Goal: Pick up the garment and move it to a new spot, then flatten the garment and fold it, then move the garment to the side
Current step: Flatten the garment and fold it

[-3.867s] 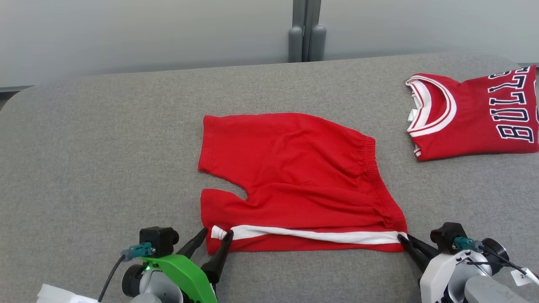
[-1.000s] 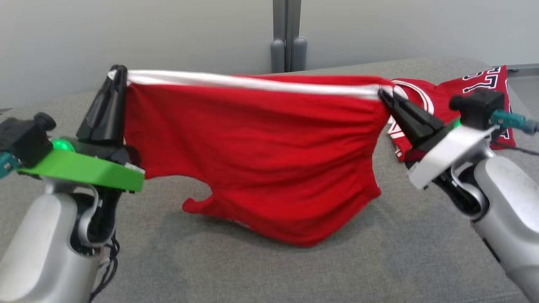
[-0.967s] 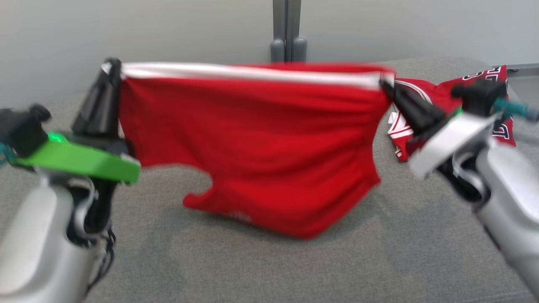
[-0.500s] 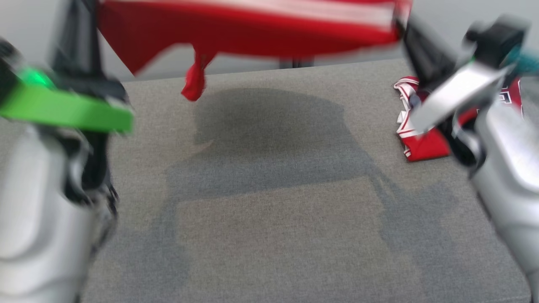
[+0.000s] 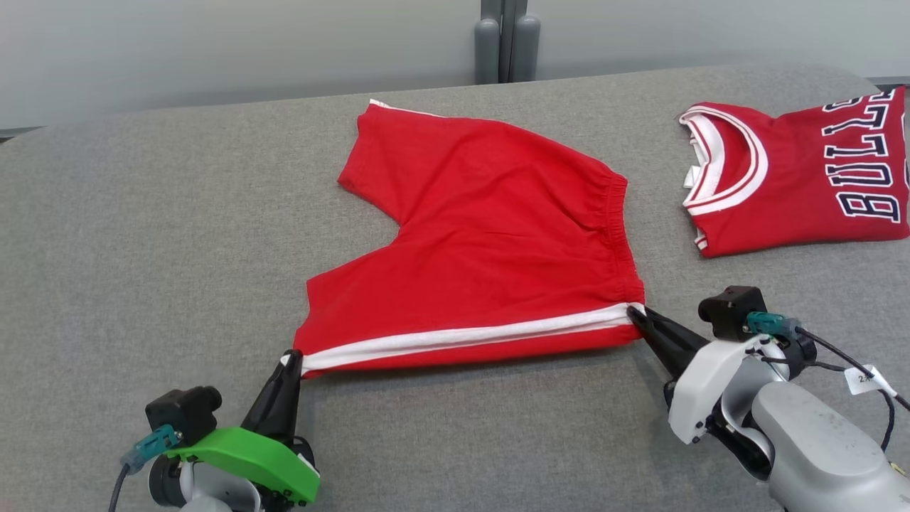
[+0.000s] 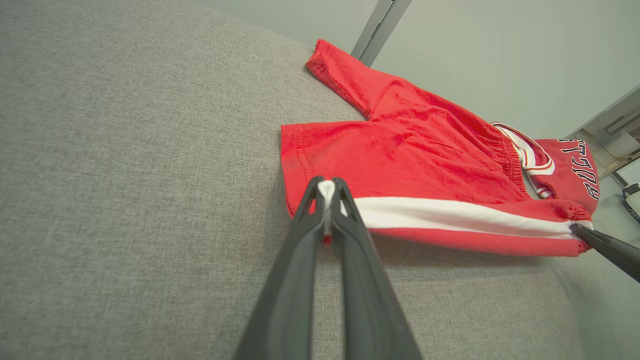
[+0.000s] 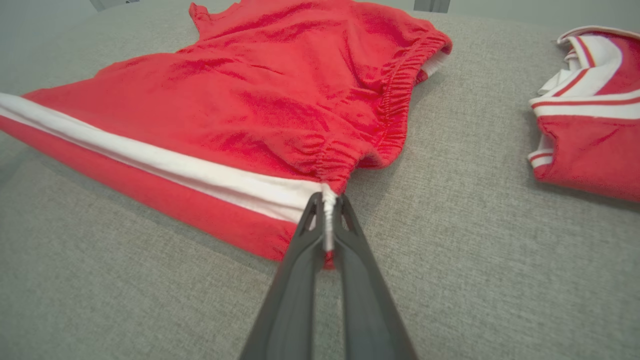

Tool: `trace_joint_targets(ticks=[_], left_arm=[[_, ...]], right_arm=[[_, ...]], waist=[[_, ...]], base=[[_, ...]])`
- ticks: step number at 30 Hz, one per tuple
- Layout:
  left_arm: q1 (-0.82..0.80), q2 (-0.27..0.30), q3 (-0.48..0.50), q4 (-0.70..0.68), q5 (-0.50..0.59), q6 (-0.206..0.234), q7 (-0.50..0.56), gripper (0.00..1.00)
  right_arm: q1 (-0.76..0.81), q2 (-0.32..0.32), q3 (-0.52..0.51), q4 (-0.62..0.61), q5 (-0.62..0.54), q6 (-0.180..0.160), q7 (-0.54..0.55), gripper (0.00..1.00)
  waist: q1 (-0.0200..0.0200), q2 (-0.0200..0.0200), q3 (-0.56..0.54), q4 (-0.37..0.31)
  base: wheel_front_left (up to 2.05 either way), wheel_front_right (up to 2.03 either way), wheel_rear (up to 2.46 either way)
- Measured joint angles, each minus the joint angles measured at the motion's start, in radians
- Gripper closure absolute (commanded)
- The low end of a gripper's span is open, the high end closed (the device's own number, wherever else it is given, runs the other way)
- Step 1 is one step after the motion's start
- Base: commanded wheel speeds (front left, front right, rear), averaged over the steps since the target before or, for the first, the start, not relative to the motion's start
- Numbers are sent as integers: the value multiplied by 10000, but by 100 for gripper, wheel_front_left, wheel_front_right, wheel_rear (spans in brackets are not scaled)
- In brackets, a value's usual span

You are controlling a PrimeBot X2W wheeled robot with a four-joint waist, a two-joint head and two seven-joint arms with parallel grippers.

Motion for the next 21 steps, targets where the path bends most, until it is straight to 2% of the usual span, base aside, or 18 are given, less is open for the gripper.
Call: trace_joint_targets(ticks=[10, 21], left_arm=[[193, 59, 25, 102, 405, -374, -213, 100], [1098, 155, -10, 453, 658, -612, -257, 100]], right_arm=[[593, -299, 800, -203, -299, 0, -683, 100], [1567, -328, 403, -424, -614, 2, -844, 100]], waist=[[0, 0, -302, 151], [0, 0, -487, -11]], base=[[0, 0, 0], [0, 0, 0]])
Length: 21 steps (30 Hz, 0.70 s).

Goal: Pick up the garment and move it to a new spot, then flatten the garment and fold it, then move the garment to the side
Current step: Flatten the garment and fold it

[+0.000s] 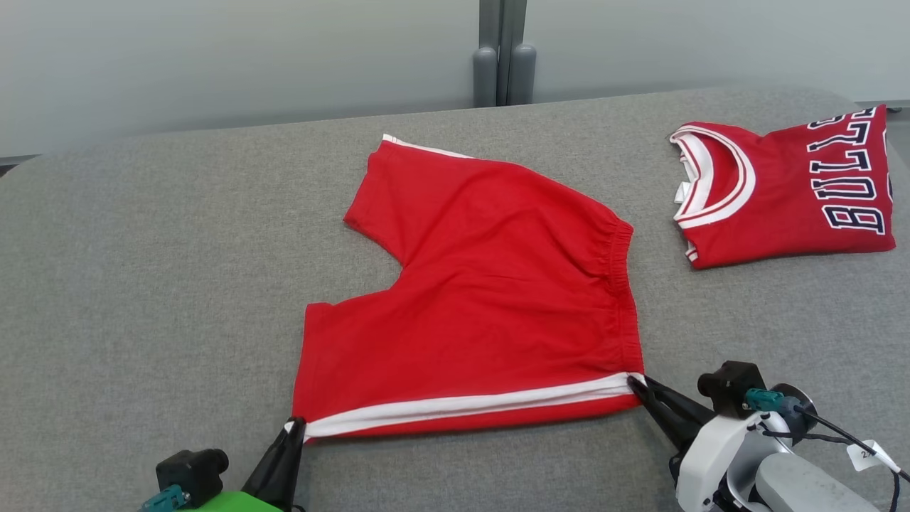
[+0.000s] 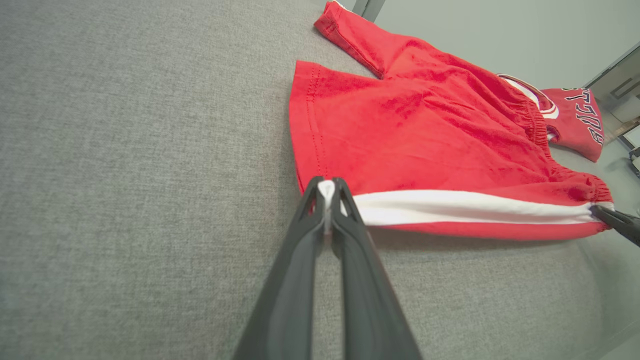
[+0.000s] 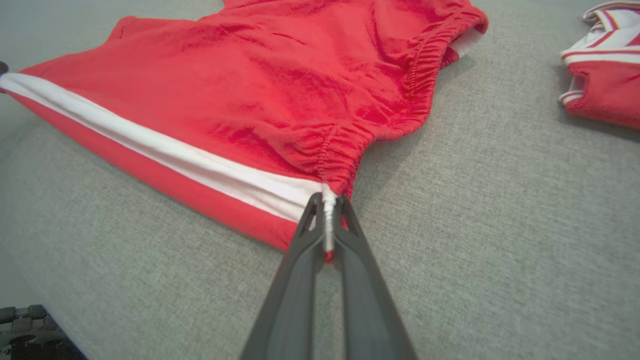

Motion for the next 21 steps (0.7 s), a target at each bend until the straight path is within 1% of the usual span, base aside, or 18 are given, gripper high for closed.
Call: trace_joint_targets(ticks=[6, 12, 13, 14, 15, 16, 17, 18, 19, 21], left_arm=[[94, -2, 8, 301, 288, -77, -8, 100], [109, -52, 6, 589, 384, -90, -8, 100], [109, -65, -2, 629, 401, -92, -8, 100], [109, -86, -13, 667, 401, -92, -10, 100], [109, -117, -13, 688, 401, -102, -10, 78], [109, -146, -10, 696, 401, -128, -8, 31], [109, -165, -6, 698, 408, -148, -8, 4], [109, -167, 0, 698, 454, -161, -10, 0], [109, -159, 12, 698, 522, -161, -10, 0], [109, -119, 17, 698, 629, -161, -10, 0]], right_arm=[[247, 167, -428, -447, -255, -2, 0, 100], [539, 253, -554, -525, -414, -2, 0, 100], [567, 265, -600, -548, -428, -2, 0, 94], [608, 286, -667, -571, -451, -2, 0, 80], [656, 313, -727, -600, -481, -2, 0, 67], [696, 347, -784, -627, -491, -2, 0, 56], [742, 370, -844, -667, -502, -2, 0, 29], [798, 380, -917, -713, -514, -2, 0, 15], [870, 385, -1012, -767, -516, -2, 0, 0], [979, 376, -1154, -851, -539, -10, 0, 0]], waist=[[0, 0, -2, -76], [0, 0, 20, -106], [0, 0, 21, -109], [0, 0, 23, -112], [0, 0, 25, -116], [0, 0, 26, -120], [0, 0, 29, -125], [0, 0, 33, -130], [0, 0, 38, -134], [0, 0, 48, -144]], base=[[0, 0, 0], [0, 0, 0], [0, 0, 0], [0, 0, 0], [0, 0, 0], [0, 0, 0], [0, 0, 0], [0, 0, 0], [0, 0, 0], [0, 0, 0]])
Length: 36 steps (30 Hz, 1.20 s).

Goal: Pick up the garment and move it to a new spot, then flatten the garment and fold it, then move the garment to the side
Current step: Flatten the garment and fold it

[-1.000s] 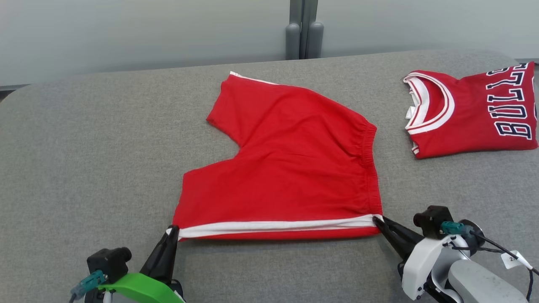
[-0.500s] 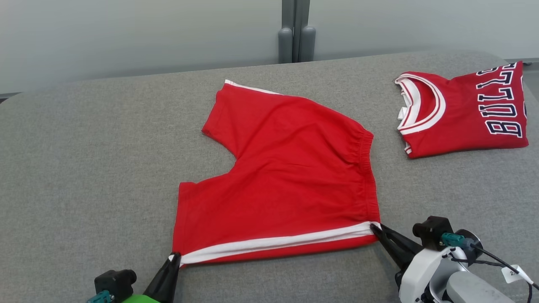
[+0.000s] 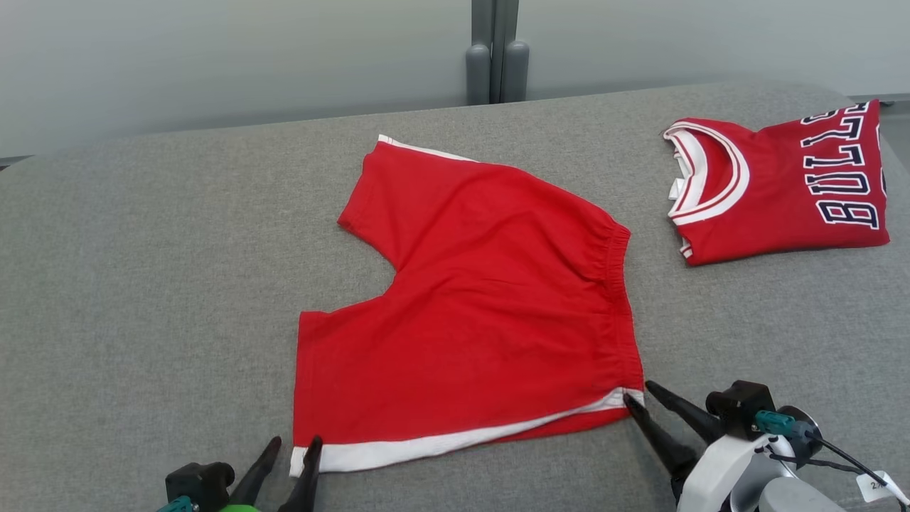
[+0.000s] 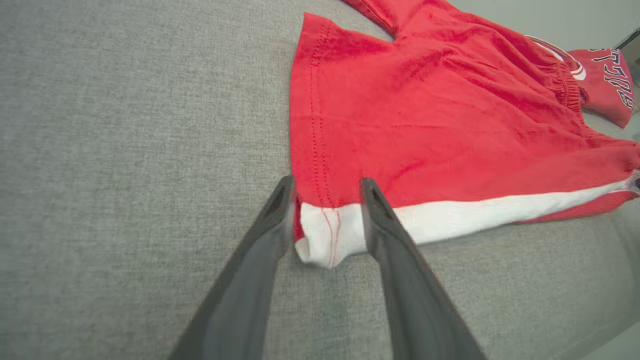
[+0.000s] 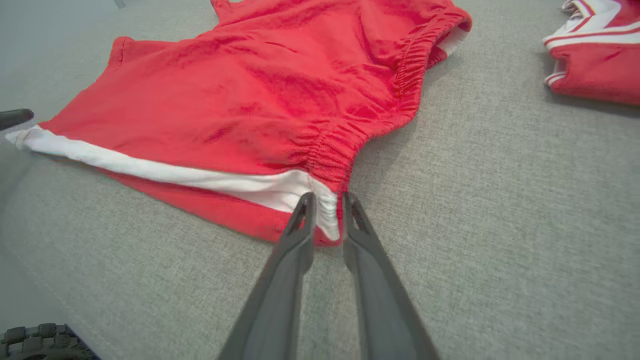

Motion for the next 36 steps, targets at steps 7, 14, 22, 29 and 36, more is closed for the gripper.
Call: trace_joint_targets(ticks=[7, 14, 22, 29, 36], left_arm=[[2, 182, 221, -244, 314, 0, 0, 0], [-6, 96, 1003, -1126, 466, 13, -2, 0], [-236, -376, 1386, -1881, 838, 169, -2, 0], [-411, -796, 1732, -2142, 1024, 491, -31, 0], [-386, -926, 2013, -2347, 1216, 995, -31, 0]], right_arm=[[557, -107, -445, -399, -261, -33, 0, 0], [1091, -219, -995, -840, -324, -209, 2, 0], [897, -100, -2079, -1762, -412, -635, 0, 0], [652, 198, -2819, -2249, -502, -1177, 0, 0], [604, 646, -3480, -2811, -500, -1712, 0, 0]], waist=[[0, 0, 61, -30], [0, 0, 71, -79], [0, 0, -228, -287], [0, 0, -618, -423], [0, 0, -863, -460]], base=[[0, 0, 0], [0, 0, 0], [0, 0, 0], [0, 0, 0], [0, 0, 0]])
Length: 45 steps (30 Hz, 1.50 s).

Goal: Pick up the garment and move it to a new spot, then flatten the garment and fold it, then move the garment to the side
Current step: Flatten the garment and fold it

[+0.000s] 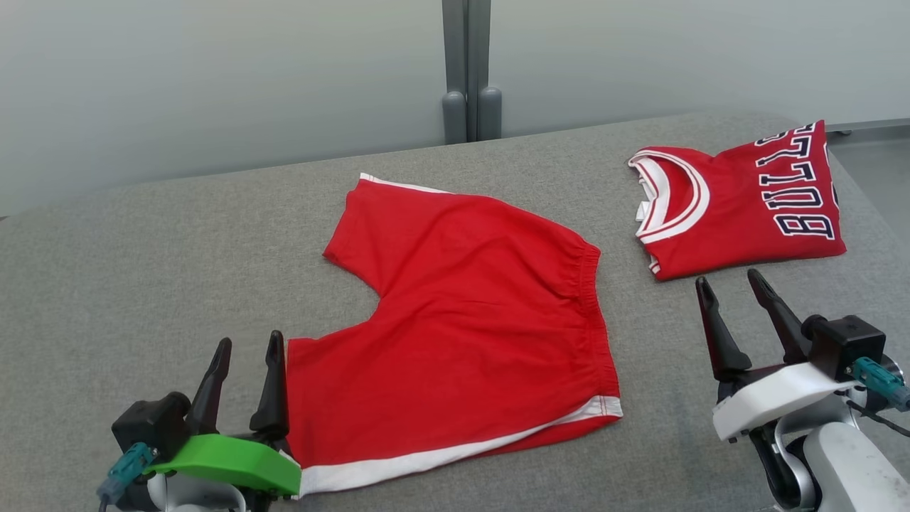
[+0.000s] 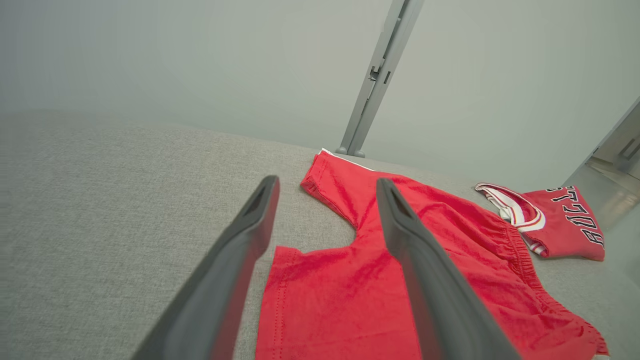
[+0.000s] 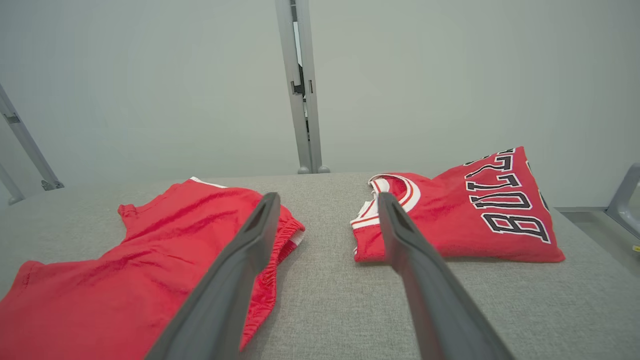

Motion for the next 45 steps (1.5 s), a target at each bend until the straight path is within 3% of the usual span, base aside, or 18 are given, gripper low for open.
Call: trace_joint_targets(ticks=[9, 18, 41, 45], left_arm=[[389, -104, 316, -119, 468, 564, 0, 0], [888, -136, 598, -324, 767, 796, 0, 0], [1385, -161, 602, -688, 1122, 895, 0, 0], [1442, -161, 288, -336, 1091, 846, 0, 0]], right_arm=[[-119, 282, -203, -477, -150, -165, 0, 0], [147, 497, -161, -495, -299, -178, 0, 0], [354, 736, -61, -552, -606, -234, 0, 0], [518, 596, 201, -278, -775, 63, 0, 0]], waist=[[0, 0, -119, 115], [0, 0, -238, 229], [0, 0, -278, 299], [0, 0, -253, 323]], base=[[0, 0, 0], [0, 0, 0], [0, 0, 0], [0, 0, 0]])
